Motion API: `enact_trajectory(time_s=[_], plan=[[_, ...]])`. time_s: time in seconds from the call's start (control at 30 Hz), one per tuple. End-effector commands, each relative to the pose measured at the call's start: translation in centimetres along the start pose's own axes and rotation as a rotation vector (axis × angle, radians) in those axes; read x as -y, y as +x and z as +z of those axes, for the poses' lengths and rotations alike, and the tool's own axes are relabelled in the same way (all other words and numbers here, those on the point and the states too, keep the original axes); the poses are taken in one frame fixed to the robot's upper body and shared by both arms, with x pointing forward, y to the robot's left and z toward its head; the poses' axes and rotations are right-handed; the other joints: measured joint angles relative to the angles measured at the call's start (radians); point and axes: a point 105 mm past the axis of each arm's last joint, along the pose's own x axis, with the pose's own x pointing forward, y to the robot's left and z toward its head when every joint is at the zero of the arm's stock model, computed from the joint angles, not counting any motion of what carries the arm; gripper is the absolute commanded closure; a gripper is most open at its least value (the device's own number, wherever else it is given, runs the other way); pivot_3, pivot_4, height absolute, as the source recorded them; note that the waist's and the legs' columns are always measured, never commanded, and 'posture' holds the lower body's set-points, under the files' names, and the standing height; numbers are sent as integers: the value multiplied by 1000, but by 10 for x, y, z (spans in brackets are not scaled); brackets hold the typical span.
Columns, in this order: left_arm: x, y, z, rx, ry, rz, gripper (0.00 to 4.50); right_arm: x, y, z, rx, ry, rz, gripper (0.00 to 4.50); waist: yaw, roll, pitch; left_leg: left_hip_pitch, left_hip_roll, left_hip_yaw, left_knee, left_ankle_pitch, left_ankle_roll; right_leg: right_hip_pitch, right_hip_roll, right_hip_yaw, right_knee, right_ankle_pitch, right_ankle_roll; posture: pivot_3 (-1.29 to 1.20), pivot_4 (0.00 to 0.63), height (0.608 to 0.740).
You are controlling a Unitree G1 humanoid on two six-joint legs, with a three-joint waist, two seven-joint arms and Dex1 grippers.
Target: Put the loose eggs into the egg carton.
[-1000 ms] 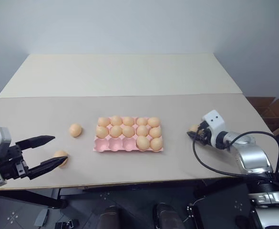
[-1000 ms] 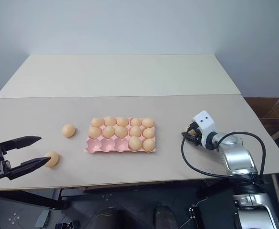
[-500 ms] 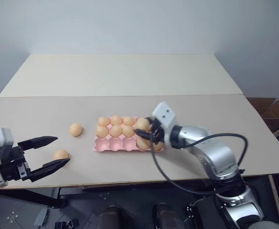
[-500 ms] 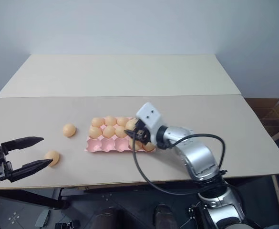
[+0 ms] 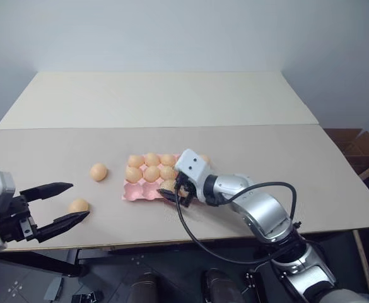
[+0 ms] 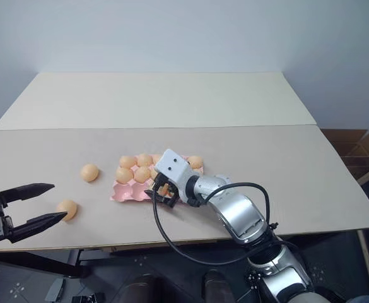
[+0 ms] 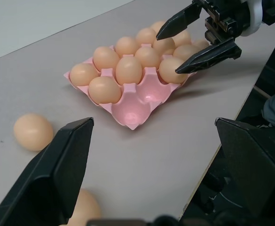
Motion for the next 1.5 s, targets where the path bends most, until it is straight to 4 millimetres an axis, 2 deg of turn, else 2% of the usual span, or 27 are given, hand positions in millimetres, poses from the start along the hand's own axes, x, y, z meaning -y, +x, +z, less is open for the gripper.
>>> enact_trajectory(time_s=[0.03,0.13,0.27,0.37,0.43,0.53,0.6,0.73,0.83,0.93,1.03,1.23,1.4,1.5], plan=[[2,-1,7,18,37,12,0,15,-21,27,95,-24,-52,32,2,0,0,0,0,0,0,0,0,0,0,0,0,0,0,0,150,740],[2,0,5,26,31,28,0,30,-44,26,126,11,-77,32,3,0,0,-1,-1,0,0,0,0,0,-1,0,-1,0,0,0,150,740],[3,-6,0,23,4,42,0,50,-92,15,152,-15,-85,32,9,0,0,-2,-1,-1,0,-1,0,2,-2,-2,-5,0,1,0,150,740],[3,-18,-6,-7,-14,48,0,61,-134,8,160,-51,-42,32,5,-1,0,-2,-1,0,0,-1,1,2,-2,-1,-6,0,1,0,150,740],[0,-23,-8,-19,2,79,0,62,-151,2,145,-62,-1,32,2,0,0,-2,-1,0,0,-1,1,2,-1,-1,-5,-1,1,0,150,740],[-12,-27,-11,-18,27,179,0,56,-179,-19,61,-52,90,32,4,0,0,1,-1,-1,-1,-1,1,4,0,-1,-4,-5,-4,0,150,740],[-8,-27,-12,-5,11,165,0,53,-190,-32,23,-49,116,32,4,-1,0,3,0,-1,-1,-1,1,5,0,-1,-4,-9,1,0,150,740],[-3,-28,-19,-3,-24,184,0,56,-191,-42,11,-39,76,32,-4,-1,0,4,0,0,-1,-1,1,4,-1,3,-3,-9,3,0,150,740],[-5,-29,-19,15,-83,258,0,55,-189,-37,39,-46,74,32,2,-1,0,6,-1,-1,0,-1,1,5,-2,4,-3,-8,3,0,150,740],[-3,-34,-26,-39,-157,311,0,54,-188,-30,69,-55,89,32,3,-2,0,5,-1,-1,0,-1,1,4,-1,3,-3,-8,3,0,150,740],[-4,-32,-41,-146,-238,413,0,49,-188,-26,85,-55,137,32,4,-2,0,4,-1,-1,-1,-1,1,4,-1,3,-3,-8,3,0,150,740],[-13,-7,-50,-161,-357,546,0,47,-185,-19,111,-67,159,32,15,-2,0,4,-1,-5,0,-1,1,5,-2,3,-3,-7,4,0,150,740],[-21,21,-66,-216,-408,622,0,47,-181,-13,131,-99,169,32,17,-2,0,5,-2,-4,0,-1,1,6,-1,4,-3,-2,-1,0,150,740],[-23,33,-79,-288,-433,657,0,46,-179,-10,145,-109,174,32,16,-2,0,4,-2,-5,0,-1,1,6,0,4,-3,1,3,0,150,740]])
